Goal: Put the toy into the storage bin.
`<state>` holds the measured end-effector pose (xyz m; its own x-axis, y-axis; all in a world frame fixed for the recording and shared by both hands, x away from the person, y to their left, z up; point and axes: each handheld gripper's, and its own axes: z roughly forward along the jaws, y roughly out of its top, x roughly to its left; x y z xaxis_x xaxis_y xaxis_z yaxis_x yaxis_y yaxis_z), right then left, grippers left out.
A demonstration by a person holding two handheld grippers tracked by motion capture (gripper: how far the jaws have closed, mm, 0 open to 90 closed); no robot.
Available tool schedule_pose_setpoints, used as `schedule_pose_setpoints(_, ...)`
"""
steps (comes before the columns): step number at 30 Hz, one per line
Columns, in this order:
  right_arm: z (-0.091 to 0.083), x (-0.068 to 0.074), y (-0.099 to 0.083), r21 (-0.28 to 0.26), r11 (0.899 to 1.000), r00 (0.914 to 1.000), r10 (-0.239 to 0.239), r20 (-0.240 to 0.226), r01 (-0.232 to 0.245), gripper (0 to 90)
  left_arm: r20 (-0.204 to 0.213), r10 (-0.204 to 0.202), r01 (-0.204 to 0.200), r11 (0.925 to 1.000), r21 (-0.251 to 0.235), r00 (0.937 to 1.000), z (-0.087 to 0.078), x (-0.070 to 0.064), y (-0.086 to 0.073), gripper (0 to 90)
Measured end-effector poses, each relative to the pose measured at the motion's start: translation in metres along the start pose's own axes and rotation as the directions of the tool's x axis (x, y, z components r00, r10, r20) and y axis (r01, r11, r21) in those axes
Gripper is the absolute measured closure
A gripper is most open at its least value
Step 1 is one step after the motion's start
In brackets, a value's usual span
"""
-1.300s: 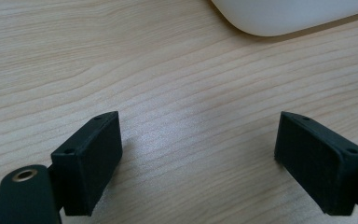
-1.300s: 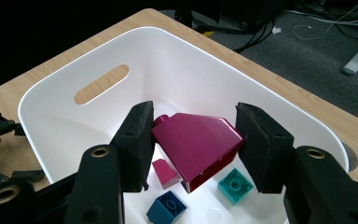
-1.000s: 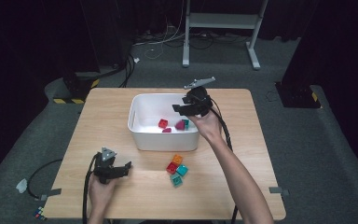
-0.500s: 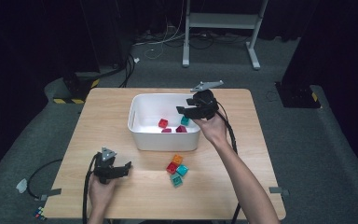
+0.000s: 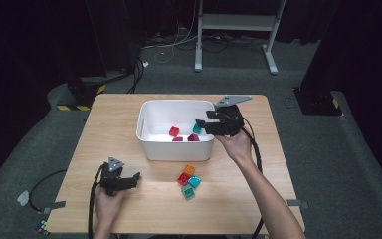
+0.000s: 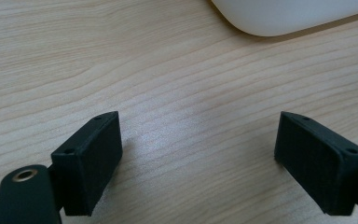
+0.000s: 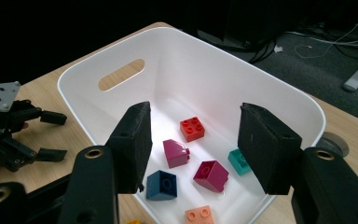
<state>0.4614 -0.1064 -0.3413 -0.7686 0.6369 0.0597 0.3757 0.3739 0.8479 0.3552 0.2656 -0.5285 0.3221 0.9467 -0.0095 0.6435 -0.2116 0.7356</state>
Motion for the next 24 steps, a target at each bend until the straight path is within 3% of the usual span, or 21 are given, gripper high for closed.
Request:
schedule_pose_setpoints(13,-0.02,0.007,-0.018,-0.039,0.999,0.9998,-0.007,-0.02,0.006,44.5,0.0,0.0,0.0,1.0,0.0,1.0,0.0,0.0,0.0,15.0)
schedule_pose_setpoints(24,-0.026,0.012,-0.041,-0.054,0.999,0.9993,0.008,-0.037,-0.01,43.8,0.0,-0.001,0.001,1.0,0.0,1.0,0.0,0.0,0.0,14.9)
